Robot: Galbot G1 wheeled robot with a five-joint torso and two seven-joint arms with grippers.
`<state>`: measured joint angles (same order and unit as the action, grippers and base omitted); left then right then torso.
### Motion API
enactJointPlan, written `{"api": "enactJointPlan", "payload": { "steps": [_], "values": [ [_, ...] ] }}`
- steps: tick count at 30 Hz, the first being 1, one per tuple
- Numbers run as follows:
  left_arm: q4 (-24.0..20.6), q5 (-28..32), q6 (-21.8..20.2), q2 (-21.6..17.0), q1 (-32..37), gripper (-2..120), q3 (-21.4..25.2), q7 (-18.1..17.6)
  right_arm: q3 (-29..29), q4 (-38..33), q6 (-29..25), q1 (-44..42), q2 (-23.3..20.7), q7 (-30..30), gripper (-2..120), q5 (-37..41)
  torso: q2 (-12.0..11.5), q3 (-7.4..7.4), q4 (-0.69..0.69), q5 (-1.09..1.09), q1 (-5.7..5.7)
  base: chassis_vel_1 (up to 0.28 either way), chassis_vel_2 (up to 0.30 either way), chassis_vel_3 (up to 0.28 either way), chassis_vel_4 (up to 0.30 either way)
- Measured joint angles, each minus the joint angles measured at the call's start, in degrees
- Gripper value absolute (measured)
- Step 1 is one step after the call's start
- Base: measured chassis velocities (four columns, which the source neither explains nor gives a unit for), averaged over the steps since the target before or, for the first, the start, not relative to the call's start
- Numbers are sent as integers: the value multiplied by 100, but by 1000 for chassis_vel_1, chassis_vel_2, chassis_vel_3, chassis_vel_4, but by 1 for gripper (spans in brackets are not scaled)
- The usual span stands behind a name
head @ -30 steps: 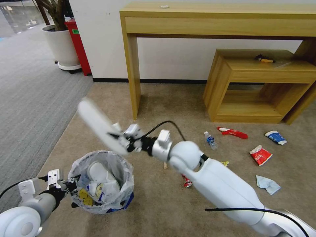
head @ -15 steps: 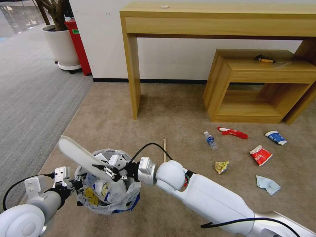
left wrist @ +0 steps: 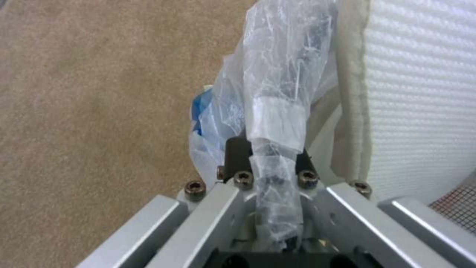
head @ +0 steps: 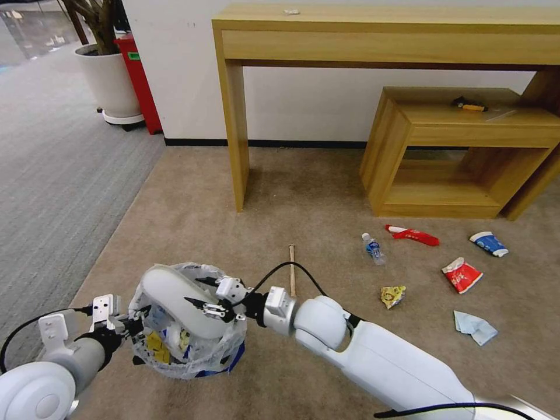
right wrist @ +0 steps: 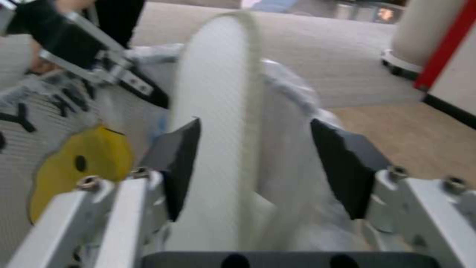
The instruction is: Pick up the trash bin and place the garbage on the floor into it.
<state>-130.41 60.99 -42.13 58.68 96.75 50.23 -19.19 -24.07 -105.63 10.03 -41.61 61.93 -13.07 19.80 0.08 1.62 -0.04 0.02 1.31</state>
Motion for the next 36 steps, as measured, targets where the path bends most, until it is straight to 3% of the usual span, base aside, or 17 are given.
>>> {"api": "enactJointPlan", "payload": {
  "steps": [7, 9, 11, 14, 22, 30, 36],
  "values": [
    [133, -281, 0, 164, 52, 0, 70, 118, 1065, -307, 160, -855, -261, 338, 90, 0, 0, 0, -1, 0, 0, 0, 0, 0, 0],
    [159, -378, 0, 237, 103, 0, 83, 182, 1618, -280, 205, -1184, -377, 426, 98, -7, 0, 0, -1, 0, 0, 0, 0, 0, 0],
    [159, -421, 1, 261, 122, 0, 82, 222, 1797, -207, 208, -1281, -407, 480, 100, -12, 0, -1, -2, 0, 0, 0, 0, 0, 0],
    [153, -497, 0, 324, 164, 0, 83, 286, 2238, 345, 145, -1559, -456, 1086, 100, -85, 0, 0, -1, 0, 0, 0, 0, 0, 0],
    [169, -554, 0, 380, 164, 0, 79, 346, 2577, 1339, 554, -1938, -319, 1545, 100, 556, -1, 0, -1, 0, 0, 0, 0, 0, 0],
    [155, -562, 0, 373, 159, 0, 89, 379, 2666, 2286, 776, -2076, 23, 1423, 100, 501, -1, 0, -1, 0, 0, 0, 0, 0, 0],
    [176, -561, -1, 370, 151, 0, 92, 398, 2614, 2577, 926, -2019, 205, 1403, 100, 533, -1, 0, -1, -1, 0, 0, 0, 0, 0]
  ]
}}
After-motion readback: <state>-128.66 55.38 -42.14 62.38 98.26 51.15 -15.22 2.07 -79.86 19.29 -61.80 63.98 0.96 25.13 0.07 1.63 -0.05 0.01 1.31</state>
